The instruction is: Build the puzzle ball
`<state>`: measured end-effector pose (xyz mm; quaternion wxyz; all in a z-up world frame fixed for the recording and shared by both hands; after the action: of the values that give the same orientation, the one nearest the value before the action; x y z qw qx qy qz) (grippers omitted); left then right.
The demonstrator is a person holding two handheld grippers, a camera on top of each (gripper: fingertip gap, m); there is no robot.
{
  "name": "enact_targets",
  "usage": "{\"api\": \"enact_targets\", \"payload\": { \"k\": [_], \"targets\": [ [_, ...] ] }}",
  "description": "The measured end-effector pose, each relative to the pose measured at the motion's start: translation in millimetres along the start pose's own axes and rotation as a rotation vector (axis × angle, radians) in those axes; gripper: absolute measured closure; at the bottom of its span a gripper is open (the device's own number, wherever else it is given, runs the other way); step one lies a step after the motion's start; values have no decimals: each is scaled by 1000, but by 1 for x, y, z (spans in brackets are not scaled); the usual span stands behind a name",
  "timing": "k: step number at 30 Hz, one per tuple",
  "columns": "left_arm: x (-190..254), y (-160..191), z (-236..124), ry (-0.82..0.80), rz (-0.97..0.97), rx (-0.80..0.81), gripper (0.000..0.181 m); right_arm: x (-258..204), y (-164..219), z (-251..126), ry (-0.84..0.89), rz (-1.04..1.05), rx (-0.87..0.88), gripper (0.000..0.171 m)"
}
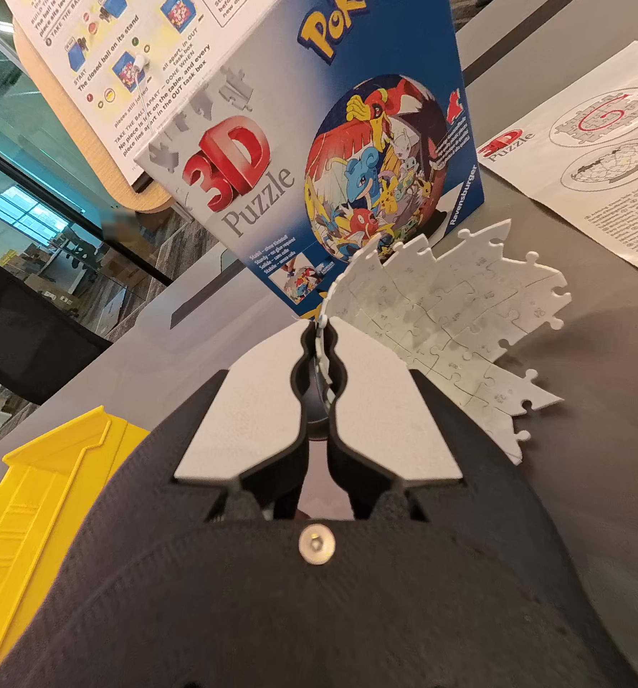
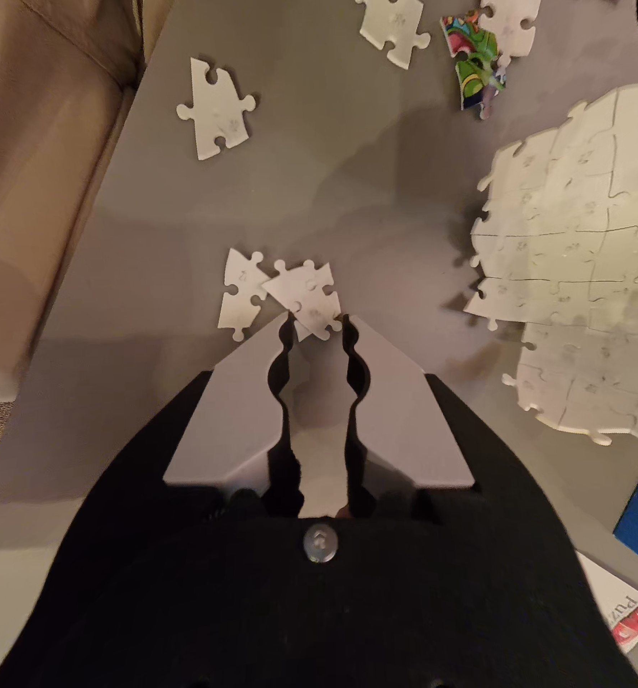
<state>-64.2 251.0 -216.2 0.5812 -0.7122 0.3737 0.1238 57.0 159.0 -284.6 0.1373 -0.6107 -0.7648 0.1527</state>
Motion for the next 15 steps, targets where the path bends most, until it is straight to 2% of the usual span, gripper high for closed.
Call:
{"api": "enact_targets", "payload": {
  "k": [5, 8, 11, 14, 15],
  "targets": [
    [0, 0, 1, -2, -4, -2, 178, -1, 3, -2, 7, 44, 16, 148],
    [-1, 1, 1, -2, -10, -8, 178, 1, 5, -6, 45, 140, 46, 148],
    [0, 1, 1, -4, -14, -8, 178, 10, 5, -16, 133, 326, 90, 148],
    [0, 0, 1, -5, -22, -11, 178, 23, 9, -25, 252, 606, 157, 149],
    [0, 0, 1, -6, -25, -12, 178, 26, 12, -26, 286, 702, 172, 157]
  ]
}}
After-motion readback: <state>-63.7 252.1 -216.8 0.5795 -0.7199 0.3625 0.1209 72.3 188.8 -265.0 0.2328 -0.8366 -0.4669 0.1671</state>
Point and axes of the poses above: each gripper's, where its closed fingertips meet, z out along the fingers, y out of its underside, x = y × z across the jaws, the point moved 5 cm from there along -z, back along the fingers, and after that the axes turned 5 degrees about z, right-handed, at the moved point
